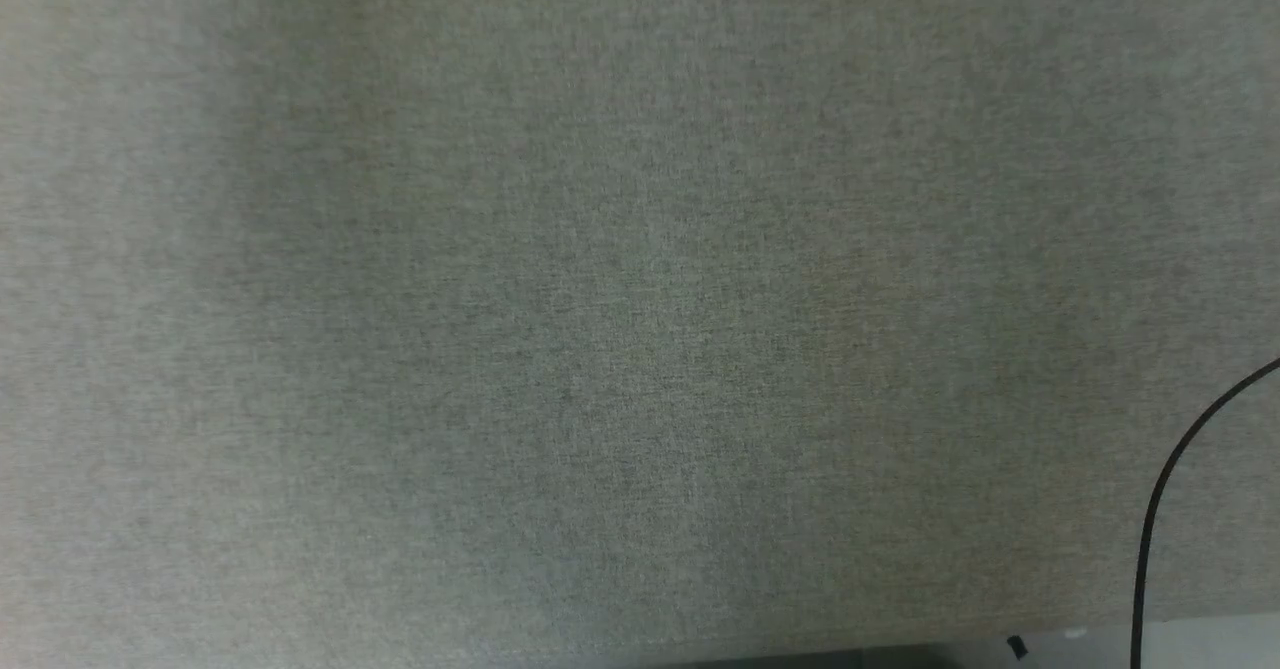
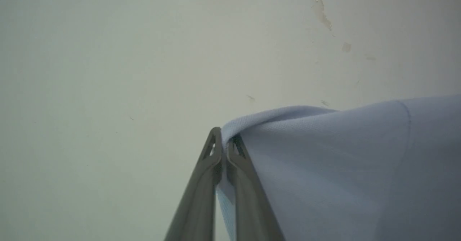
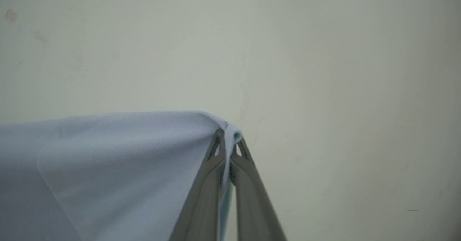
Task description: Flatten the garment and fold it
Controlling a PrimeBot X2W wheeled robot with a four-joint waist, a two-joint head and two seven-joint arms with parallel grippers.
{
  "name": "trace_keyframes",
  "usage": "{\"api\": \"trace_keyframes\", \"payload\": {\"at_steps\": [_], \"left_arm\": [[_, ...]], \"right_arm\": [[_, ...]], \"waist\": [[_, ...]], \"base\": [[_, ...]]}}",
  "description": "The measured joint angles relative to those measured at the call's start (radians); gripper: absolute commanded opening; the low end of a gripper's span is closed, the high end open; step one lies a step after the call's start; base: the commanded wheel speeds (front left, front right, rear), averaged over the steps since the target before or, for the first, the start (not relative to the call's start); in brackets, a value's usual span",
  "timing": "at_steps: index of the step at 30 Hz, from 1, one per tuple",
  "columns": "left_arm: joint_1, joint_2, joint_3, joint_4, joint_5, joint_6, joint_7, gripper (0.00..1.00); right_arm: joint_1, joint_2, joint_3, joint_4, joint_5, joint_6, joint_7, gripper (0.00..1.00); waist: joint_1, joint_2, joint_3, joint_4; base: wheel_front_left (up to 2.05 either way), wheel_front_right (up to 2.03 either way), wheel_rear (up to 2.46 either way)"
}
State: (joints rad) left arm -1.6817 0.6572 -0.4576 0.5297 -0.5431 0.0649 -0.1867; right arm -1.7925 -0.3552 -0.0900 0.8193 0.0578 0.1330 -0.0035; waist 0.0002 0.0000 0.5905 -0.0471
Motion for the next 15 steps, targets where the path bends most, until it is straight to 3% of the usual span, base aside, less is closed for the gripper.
{"api": "trace_keyframes", "payload": {"at_steps": [6,15], "left_arm": [[0.049,-0.040,-0.033,0.114,0.003,-0.034,-0.036,0.00],[0.450,-0.091,-0.136,0.169,-0.021,-0.100,-0.053,0.00]], "right_arm": [[0.067,0.035,0.034,0.081,0.007,0.000,-0.055,0.00],[0.417,0.034,0.156,0.156,0.108,0.000,-0.112,0.00]], "waist": [[0.0000,0.0000,0.042,0.003],[-0.0003,0.0000,-0.035,0.011]], "base": [[0.00,0.00,0.00],[0.00,0.00,0.00]]}}
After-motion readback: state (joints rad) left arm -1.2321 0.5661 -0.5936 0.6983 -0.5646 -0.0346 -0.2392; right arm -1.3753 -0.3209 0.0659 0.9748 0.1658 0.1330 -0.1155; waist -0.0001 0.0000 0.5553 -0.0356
